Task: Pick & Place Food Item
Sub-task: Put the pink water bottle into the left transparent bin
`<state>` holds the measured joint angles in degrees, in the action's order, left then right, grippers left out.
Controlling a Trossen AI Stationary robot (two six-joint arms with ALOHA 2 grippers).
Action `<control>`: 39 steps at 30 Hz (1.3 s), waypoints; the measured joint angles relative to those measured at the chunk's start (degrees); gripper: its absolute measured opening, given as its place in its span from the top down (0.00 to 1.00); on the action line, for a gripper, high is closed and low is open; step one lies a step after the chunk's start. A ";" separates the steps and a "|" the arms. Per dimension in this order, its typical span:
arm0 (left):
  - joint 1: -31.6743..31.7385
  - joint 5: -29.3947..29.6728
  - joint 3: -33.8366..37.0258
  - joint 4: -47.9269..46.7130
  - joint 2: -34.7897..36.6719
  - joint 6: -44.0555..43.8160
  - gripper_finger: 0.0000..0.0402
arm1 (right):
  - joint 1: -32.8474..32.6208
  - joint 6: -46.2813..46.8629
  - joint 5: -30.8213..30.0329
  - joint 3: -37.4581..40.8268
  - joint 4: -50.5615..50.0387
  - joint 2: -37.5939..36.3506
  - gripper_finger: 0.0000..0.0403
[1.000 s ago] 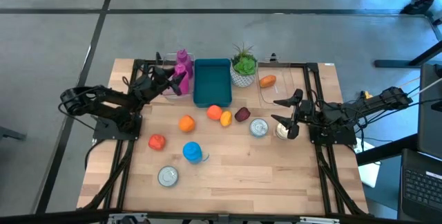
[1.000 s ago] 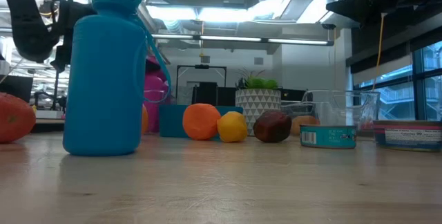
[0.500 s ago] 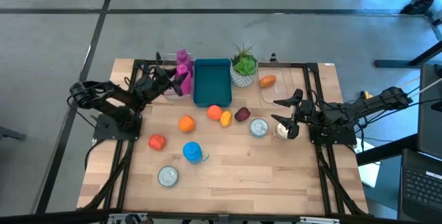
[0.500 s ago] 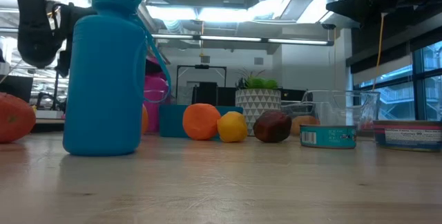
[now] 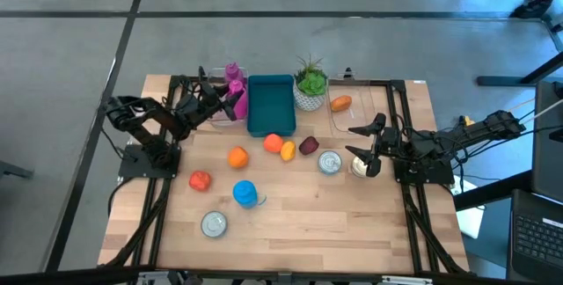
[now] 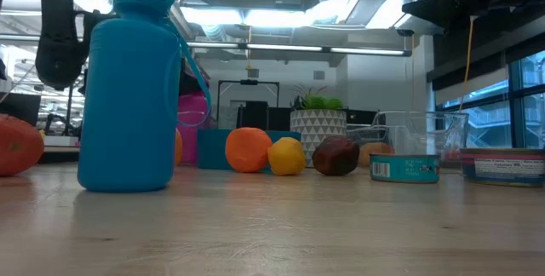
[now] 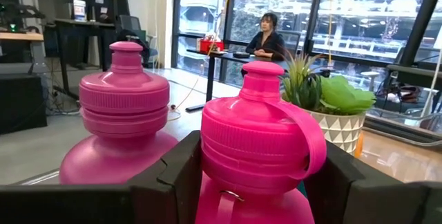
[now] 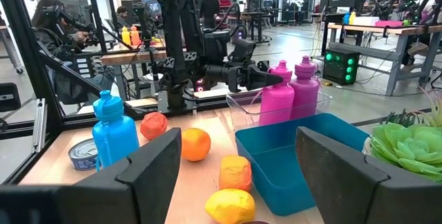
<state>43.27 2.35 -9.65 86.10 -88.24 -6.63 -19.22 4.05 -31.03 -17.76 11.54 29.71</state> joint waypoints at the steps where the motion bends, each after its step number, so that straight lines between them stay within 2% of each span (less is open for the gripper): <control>1: 0.00 0.00 -0.10 0.01 -0.20 -0.03 0.56 | 0.00 0.00 0.00 0.00 -0.01 0.00 0.31; 19: -0.02 -0.68 -0.11 -0.44 -0.37 -2.24 0.41 | 0.00 -0.02 0.00 0.00 -0.01 0.00 0.31; 30: 0.00 -1.99 -0.04 0.61 -0.38 -3.37 0.26 | 0.00 -0.02 0.02 0.00 -0.01 0.00 0.31; 39: -0.02 -2.21 0.00 2.01 -0.12 -2.00 0.23 | -0.01 0.01 0.01 0.00 -0.04 0.00 0.31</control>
<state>43.24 0.14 -9.65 88.11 -88.36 -8.64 -19.23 4.06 -31.01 -17.76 11.51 29.71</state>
